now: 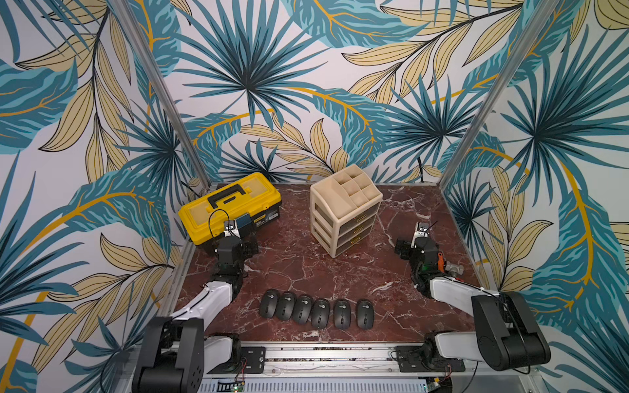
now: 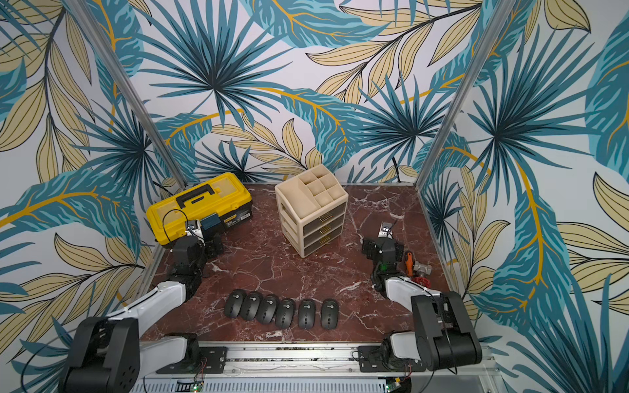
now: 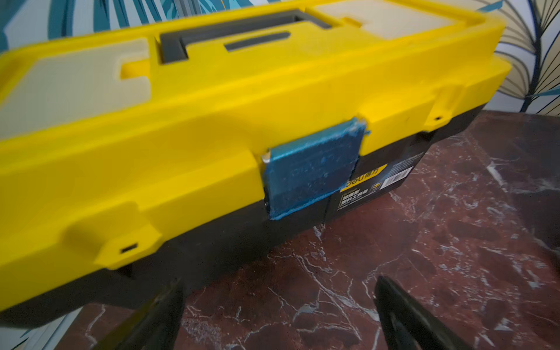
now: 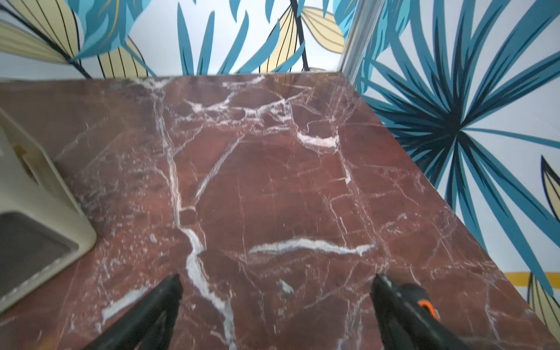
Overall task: Take the mice out of the drawer
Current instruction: Reset both arms
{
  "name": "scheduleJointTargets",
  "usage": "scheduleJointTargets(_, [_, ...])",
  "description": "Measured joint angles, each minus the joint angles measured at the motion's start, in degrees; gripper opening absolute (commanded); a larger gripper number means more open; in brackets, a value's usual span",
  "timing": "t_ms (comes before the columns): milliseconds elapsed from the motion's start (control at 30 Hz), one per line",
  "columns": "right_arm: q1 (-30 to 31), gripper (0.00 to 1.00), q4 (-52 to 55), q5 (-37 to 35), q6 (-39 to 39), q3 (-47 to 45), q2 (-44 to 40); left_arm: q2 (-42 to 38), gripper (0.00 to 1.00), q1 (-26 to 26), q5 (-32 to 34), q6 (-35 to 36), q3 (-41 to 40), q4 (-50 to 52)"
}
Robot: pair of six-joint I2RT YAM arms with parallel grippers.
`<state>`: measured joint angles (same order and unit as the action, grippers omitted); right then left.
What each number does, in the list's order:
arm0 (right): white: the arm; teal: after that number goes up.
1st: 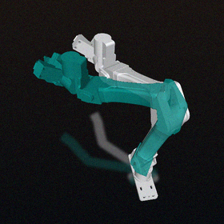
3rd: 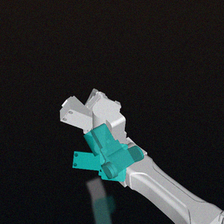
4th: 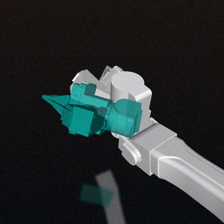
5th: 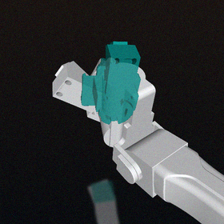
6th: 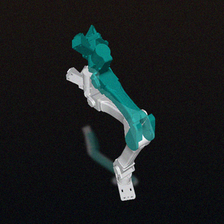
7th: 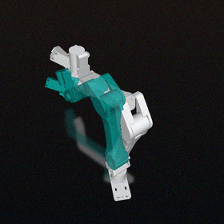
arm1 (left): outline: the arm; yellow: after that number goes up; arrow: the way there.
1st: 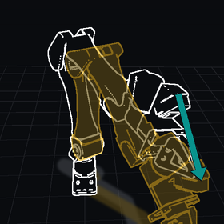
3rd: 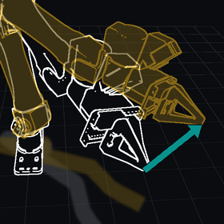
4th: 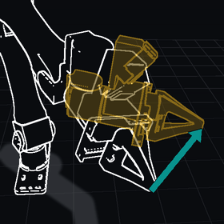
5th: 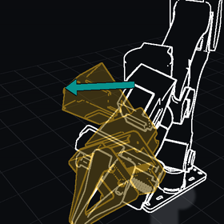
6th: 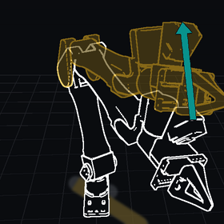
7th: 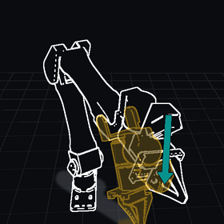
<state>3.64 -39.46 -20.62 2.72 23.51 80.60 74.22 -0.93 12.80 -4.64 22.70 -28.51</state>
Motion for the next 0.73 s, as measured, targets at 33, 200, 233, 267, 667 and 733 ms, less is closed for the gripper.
scheduleJointTargets(33, [-0.37,0.99,-4.00,0.92,-0.11,-0.48,2.14,3.10,1.00,0.33,-0.79,0.61,-0.70,-3.98])
scheduleJointTargets(200, [-0.66,1.00,-7.28,5.03,-0.28,-1.07,6.19,12.98,1.00,1.16,-4.76,2.23,-2.40,-19.34])
scheduleJointTargets(233, [-0.68,1.00,-7.56,5.55,-0.31,-0.87,6.14,14.58,1.00,1.20,-5.49,2.47,-2.45,-21.31])
scheduleJointTargets(267, [-0.72,0.99,-7.72,5.97,-0.35,-0.68,6.14,15.10,1.00,1.20,-5.92,2.60,-2.43,-21.46])
scheduleJointTargets(667, [-1.05,1.00,-8.26,7.87,-0.42,-0.35,6.14,15.30,1.00,1.46,-7.89,2.99,-2.05,-24.63])
scheduleJointTargets(733, [-1.16,1.00,-8.31,8.11,-0.42,-0.26,6.14,15.37,1.00,1.46,-7.93,3.10,-2.05,-24.94])
